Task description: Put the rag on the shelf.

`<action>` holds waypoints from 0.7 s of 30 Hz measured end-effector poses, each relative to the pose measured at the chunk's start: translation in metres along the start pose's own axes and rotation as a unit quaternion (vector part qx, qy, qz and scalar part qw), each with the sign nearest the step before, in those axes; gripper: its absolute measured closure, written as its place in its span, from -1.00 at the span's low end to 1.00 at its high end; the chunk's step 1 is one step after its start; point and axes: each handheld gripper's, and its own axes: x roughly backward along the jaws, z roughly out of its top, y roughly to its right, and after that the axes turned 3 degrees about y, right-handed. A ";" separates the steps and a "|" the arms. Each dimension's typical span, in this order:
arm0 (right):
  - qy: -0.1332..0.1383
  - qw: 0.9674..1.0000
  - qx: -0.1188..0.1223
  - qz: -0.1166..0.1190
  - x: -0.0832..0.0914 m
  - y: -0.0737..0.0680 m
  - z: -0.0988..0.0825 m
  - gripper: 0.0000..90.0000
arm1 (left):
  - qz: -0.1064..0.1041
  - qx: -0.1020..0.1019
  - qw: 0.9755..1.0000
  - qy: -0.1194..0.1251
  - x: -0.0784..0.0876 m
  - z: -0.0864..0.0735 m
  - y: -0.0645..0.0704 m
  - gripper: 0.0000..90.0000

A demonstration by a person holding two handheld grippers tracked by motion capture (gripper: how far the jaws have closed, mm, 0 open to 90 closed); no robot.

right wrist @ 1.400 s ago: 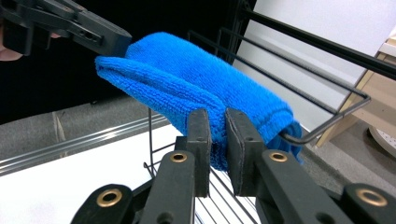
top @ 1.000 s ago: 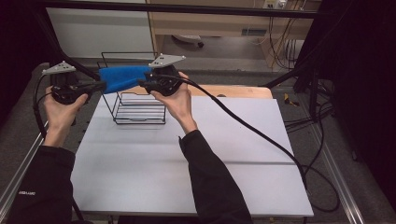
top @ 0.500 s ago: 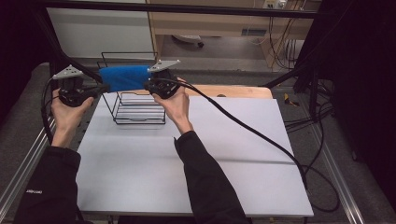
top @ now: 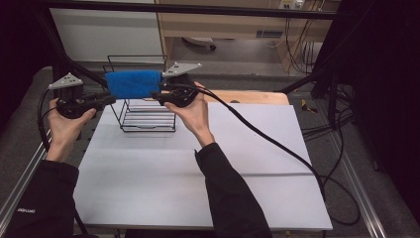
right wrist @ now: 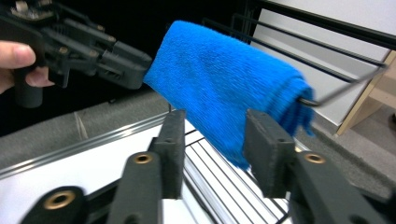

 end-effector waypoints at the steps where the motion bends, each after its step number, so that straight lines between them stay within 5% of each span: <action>1: -0.002 1.000 -0.001 -0.006 0.006 0.002 0.000 0.14 | 0.001 -0.002 1.000 -0.002 0.002 -0.002 0.002 0.33; 12: -0.008 0.999 -0.039 -0.024 0.068 0.019 -0.026 -0.51 | -0.009 -0.022 0.999 -0.033 0.007 -0.028 0.026 -0.24; 21: -0.020 0.997 -0.058 -0.044 0.116 0.034 -0.065 -0.79 | -0.029 -0.042 0.998 -0.043 -0.001 -0.050 0.052 -0.51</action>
